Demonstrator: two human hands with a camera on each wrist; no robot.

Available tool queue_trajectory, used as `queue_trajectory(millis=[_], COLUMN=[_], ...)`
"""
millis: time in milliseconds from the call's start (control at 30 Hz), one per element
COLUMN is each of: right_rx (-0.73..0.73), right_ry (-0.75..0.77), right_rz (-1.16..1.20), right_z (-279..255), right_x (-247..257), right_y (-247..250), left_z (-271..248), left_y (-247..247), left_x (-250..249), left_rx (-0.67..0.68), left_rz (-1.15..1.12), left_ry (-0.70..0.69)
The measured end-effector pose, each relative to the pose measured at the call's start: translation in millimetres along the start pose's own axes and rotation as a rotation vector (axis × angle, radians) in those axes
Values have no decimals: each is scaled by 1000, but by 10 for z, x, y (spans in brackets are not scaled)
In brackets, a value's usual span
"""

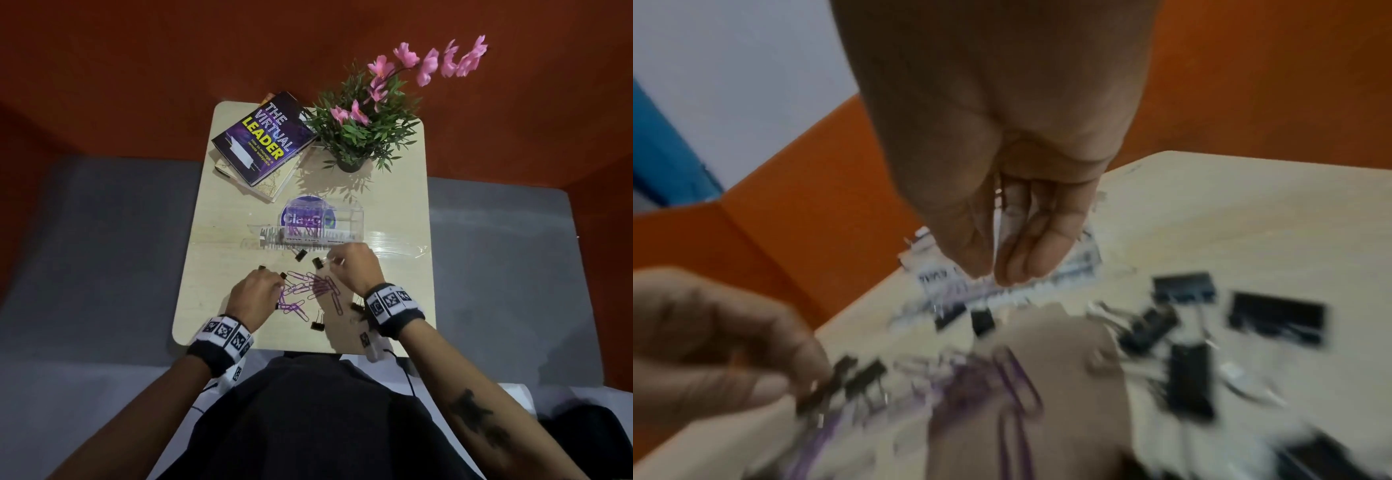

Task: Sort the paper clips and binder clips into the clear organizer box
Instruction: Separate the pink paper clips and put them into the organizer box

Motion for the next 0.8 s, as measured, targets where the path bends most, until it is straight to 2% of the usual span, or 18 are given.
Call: queue_trajectory(millis=[167,267,467,633,800], right_rx=[189,185,93,162,178], right_ry=[247,368,348,548,514], right_rz=[-147,-278,-294,-287,-349], right_z=[-356,-431,-401,-554,-535], right_x=[-17,-10,-22,362,381], right_y=[-459,-589,-444,-742,-925], left_z=[-95,-64,-40,-162,-362], left_y=[-163,-159,-22,-57,-215], left_x=[57,90,234,114,151], left_rx=[32,51,-12,10,62], left_rz=[202,268,207,243,275], left_ry=[-131,-149,-116,-159,-98])
Point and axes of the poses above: each hand's wrist, its own z-axis towards the middle knuckle, its own y-axis out of the back of the hand, x = y × z, the point moved 6 cm from there along z, towards the middle knuckle, and after that the axes turned 9 degrees about -y, right-handed, at the moved point
